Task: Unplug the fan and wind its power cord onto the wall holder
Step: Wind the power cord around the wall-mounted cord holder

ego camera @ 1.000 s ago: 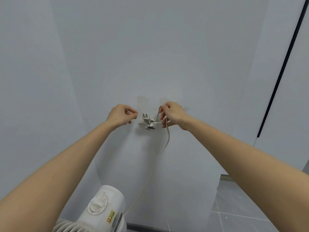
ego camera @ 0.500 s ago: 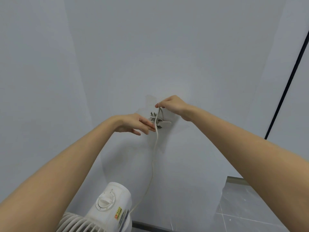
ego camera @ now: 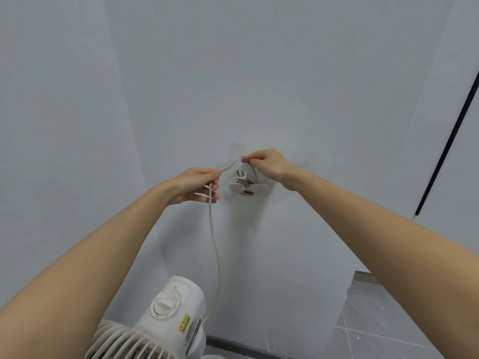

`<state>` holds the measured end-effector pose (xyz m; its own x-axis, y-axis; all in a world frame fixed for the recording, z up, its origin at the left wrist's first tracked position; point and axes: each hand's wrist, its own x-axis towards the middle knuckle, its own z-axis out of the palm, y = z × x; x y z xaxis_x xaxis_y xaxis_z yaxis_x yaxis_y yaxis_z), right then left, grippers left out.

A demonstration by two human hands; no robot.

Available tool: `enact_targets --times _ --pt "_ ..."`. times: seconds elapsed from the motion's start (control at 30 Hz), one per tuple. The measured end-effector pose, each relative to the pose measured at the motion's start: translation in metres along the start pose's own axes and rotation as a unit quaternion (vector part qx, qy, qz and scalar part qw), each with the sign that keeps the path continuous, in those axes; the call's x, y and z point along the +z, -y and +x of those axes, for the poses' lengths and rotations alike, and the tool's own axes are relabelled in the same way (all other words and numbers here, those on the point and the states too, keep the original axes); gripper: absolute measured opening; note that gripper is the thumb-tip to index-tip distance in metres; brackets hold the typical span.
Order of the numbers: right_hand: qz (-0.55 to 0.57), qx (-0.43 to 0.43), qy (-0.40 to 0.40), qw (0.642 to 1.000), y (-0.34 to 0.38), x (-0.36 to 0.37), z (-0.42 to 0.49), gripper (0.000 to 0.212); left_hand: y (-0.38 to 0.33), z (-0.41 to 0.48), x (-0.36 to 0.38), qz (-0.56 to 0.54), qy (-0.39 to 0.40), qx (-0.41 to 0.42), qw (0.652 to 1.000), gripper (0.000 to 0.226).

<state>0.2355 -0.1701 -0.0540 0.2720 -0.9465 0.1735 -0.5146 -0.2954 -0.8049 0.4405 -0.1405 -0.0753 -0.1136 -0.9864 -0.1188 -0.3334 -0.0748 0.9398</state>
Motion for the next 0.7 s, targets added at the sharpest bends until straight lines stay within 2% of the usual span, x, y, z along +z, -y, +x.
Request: enact_targets --times 0.17,0.37,0.53,0.7 --pt "-0.023 -0.007 -0.003 1.000 -0.005 0.009 -0.003 0.036 0.015 0.006 -0.007 0.005 -0.113 0.018 0.993 0.021" --pt "-0.029 -0.017 -0.025 0.999 -0.024 0.013 -0.001 0.036 0.028 0.025 0.001 0.127 -0.206 0.007 0.970 0.019" --pt "-0.037 -0.024 -0.079 0.996 -0.038 0.011 -0.004 0.037 0.037 0.033 0.011 0.242 -0.185 -0.008 0.953 0.018" --pt "-0.058 -0.030 -0.153 0.986 -0.047 0.012 -0.006 0.033 0.044 0.040 0.027 0.301 -0.138 -0.030 0.943 0.020"
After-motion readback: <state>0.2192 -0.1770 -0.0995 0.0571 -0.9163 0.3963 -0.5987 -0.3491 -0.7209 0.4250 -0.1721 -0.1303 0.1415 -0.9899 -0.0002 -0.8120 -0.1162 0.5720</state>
